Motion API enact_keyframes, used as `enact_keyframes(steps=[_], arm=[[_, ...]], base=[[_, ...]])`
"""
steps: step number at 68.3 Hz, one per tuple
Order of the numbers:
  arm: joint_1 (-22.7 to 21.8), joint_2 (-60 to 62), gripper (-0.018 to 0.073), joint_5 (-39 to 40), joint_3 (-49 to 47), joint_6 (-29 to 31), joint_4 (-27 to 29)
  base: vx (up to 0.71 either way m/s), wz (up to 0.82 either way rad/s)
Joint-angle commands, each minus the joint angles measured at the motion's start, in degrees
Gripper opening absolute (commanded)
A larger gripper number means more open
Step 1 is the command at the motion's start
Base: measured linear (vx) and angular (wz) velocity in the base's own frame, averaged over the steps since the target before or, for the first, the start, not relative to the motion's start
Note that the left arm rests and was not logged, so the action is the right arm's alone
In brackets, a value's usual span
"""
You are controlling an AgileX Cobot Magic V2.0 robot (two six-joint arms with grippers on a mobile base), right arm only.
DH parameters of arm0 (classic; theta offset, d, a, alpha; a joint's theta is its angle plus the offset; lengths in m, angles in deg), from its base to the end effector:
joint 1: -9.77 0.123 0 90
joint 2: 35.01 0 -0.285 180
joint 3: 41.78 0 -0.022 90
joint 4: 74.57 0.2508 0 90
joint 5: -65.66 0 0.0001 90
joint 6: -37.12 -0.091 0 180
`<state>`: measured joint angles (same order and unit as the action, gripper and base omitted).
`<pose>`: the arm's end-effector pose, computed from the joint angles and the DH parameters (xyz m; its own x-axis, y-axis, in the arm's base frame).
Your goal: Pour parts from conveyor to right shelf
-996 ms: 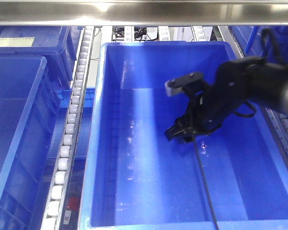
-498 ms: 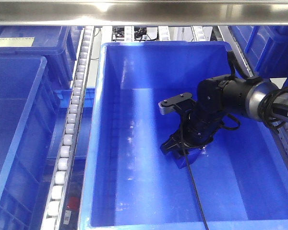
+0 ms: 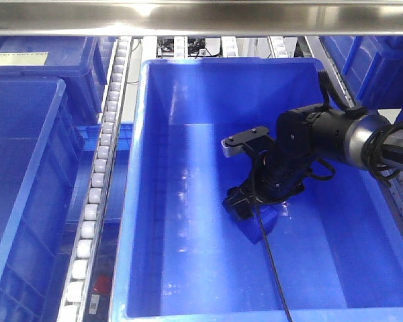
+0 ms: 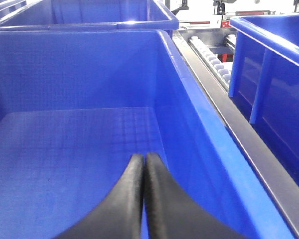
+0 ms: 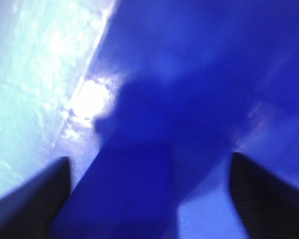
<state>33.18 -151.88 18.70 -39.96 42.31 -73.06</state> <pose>0.3497 0.1533 0.1880 -0.8575 -0.4503 -0.2487 -0.4650 0.8853 0.0006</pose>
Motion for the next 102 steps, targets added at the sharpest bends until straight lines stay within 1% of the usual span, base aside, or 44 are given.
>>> enact_keyframes(steps=[1, 11, 28, 34, 39, 49, 55, 60, 73, 88, 96, 102], arm=[[-0.03, 4.58, 0.0653, 2.37, -1.83, -0.03, -0.26], [-0.09, 8.06, 0.0608, 4.43, -1.76, 0.02, 1.44], [-0.09, 15.11, 0.0438, 5.80, -1.53, 0.17, 3.42], [-0.09, 17.44, 0.0343, 6.65, -1.53, 0.17, 3.37], [-0.09, 19.13, 0.0246, 7.15, -1.53, 0.17, 3.44], [-0.09, 21.85, -0.0020, 7.22, -1.53, 0.17, 3.37], [-0.09, 22.45, -0.0012, 7.08, -1.15, 0.17, 3.37], [-0.09, 23.52, -0.0011, 8.43, 1.39, 0.03, 3.43], [-0.09, 28.79, -0.0010, 17.29, 13.75, -0.03, 4.26], [-0.09, 42.21, -0.0008, 29.55, 28.40, 0.01, 4.89], [-0.09, 52.07, -0.0007, 33.43, 35.58, 0.01, 4.64], [-0.09, 59.20, -0.0007, 33.98, 39.91, -0.19, 4.90]], base=[[0.00, 0.00], [0.00, 0.00], [0.00, 0.00], [0.00, 0.00], [0.00, 0.00], [0.00, 0.00], [0.00, 0.00], [0.00, 0.00], [0.00, 0.00], [0.00, 0.00], [0.00, 0.00], [0.00, 0.00]])
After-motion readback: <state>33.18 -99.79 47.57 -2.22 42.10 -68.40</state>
